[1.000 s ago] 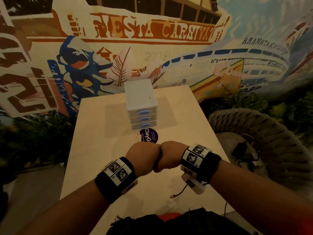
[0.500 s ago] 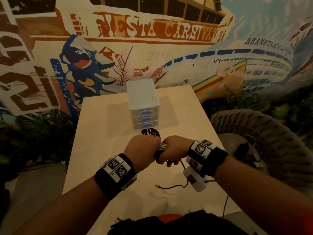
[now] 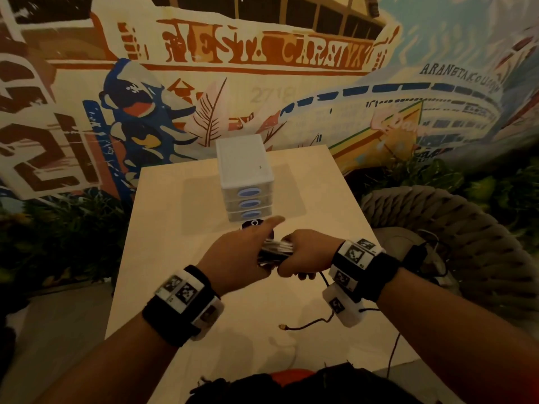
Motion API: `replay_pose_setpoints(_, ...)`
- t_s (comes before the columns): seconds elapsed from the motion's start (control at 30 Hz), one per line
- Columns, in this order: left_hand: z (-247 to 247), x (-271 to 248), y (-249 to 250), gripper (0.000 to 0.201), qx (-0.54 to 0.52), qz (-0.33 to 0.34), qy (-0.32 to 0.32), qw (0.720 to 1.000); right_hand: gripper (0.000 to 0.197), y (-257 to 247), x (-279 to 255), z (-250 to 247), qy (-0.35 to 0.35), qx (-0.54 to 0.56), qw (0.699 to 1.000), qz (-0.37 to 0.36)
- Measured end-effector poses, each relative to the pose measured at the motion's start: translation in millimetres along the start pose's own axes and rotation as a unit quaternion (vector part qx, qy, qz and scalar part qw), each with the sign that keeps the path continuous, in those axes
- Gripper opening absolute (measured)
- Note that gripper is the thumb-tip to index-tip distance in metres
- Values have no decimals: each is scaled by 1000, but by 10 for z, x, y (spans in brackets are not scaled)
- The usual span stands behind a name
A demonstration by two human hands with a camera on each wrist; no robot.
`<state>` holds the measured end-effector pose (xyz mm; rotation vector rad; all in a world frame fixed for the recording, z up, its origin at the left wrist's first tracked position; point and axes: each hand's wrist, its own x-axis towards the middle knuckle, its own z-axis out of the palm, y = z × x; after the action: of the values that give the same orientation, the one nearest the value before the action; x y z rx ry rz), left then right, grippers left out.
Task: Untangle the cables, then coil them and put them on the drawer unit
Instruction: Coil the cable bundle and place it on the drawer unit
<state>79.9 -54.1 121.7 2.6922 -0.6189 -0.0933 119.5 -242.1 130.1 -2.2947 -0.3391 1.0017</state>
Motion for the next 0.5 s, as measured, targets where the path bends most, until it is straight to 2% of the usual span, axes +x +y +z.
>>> replay_pose_setpoints(0.1, -135, -71, -141, 100, -156, -13, 27, 987, 16, 75, -64, -116, 32, 75, 996, -40)
replay_pose_setpoints(0.17, -139, -104, -191, 99, -277, -31, 23, 960, 12, 70, -95, -164, 39, 142, 986, -79)
replay_pose_setpoints(0.27, -39, -107, -162, 90, -427, -48, -9, 903, 7, -35, -147, -147, 16, 217, 966, -137)
replay_pose_setpoints(0.3, -24, -99, -128, 86, -449, -42, -16, 893, 8, -81, -162, -119, -4, 241, 958, -158)
replay_pose_setpoints(0.4, -70, -53, 7, 71, -442, 27, -10, 896, 9, -198, -203, -24, -70, 313, 925, -205)
replay_pose_setpoints(0.43, -106, -47, 53, 66, -460, 46, -6, 887, 10, -233, -227, -16, -83, 330, 916, -210)
replay_pose_setpoints(0.5, -153, -52, 117, 55, -527, 63, 2, 847, 18, -291, -279, -33, -93, 337, 911, -219)
